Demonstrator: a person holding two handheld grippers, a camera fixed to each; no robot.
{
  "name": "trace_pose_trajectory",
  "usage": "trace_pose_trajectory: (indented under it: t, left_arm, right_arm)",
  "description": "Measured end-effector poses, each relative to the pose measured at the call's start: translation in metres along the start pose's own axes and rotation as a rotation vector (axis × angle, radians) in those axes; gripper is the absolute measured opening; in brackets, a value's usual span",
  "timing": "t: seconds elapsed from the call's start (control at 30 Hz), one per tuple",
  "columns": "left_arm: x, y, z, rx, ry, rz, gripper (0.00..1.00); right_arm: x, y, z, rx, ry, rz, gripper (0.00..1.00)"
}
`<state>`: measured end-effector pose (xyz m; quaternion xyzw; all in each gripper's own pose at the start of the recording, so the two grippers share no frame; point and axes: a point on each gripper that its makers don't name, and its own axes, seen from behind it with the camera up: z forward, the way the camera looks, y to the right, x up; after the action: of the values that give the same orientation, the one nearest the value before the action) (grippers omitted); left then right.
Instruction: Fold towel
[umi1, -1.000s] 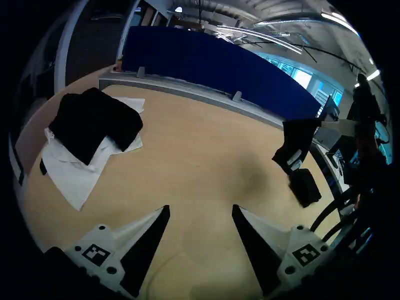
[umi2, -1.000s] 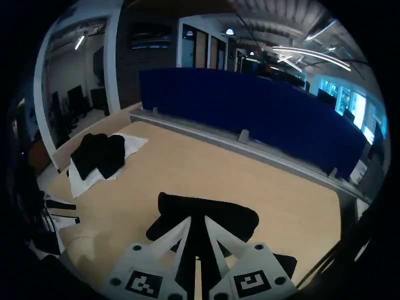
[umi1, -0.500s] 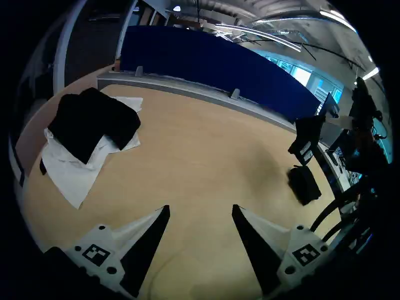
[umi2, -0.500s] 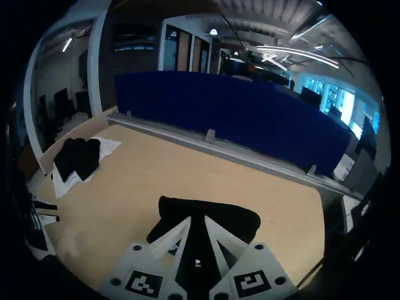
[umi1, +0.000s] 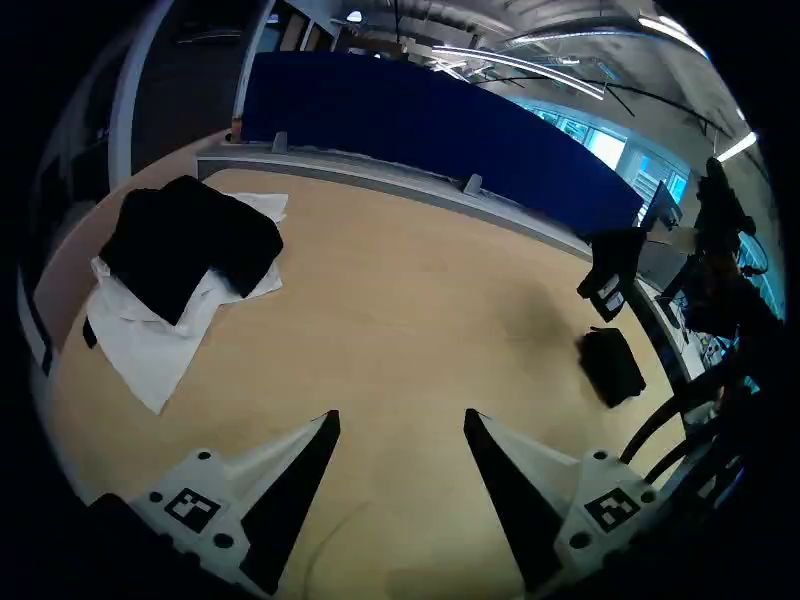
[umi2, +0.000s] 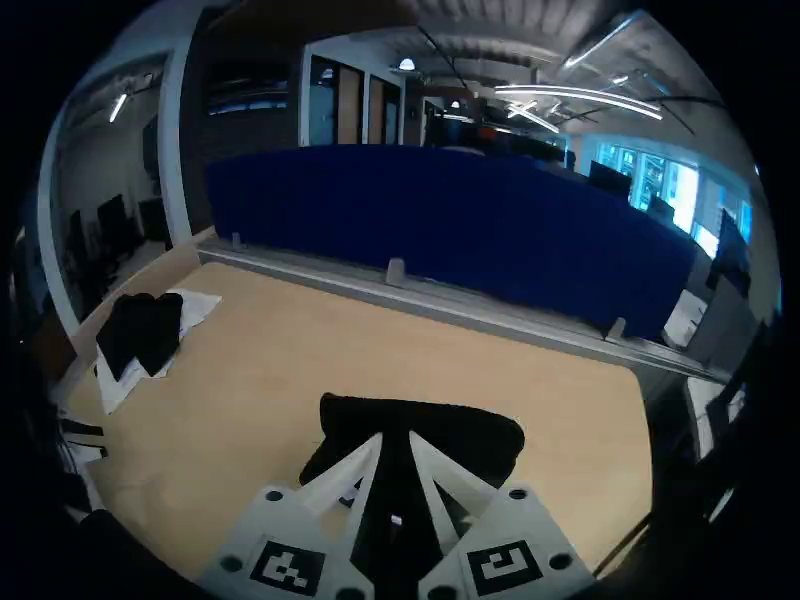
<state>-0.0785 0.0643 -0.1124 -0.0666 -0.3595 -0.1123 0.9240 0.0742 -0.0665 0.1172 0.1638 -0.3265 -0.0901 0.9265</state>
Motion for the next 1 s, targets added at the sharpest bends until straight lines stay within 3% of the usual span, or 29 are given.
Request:
trace_pose_trajectory:
  t: [0.6, 0.8, 1.0]
  left_arm:
    - [0.001, 0.003, 0.001, 0.018, -0.003, 0.001, 0.92]
    - [0.001, 0.007, 0.004, 0.014, -0.008, 0.002, 0.92]
    - [0.001, 0.011, 0.005, 0.007, -0.013, 0.016, 0.92]
  right_arm:
    - [-0.015, 0.008, 0.024, 0.02, -0.026, 0.023, 0.03]
    - [-0.048, 0.012, 0.008, 0.016, -0.065, 0.064, 0.03]
    - [-0.106, 0.024, -0.024, -0.016, -0.126, 0.14, 0.03]
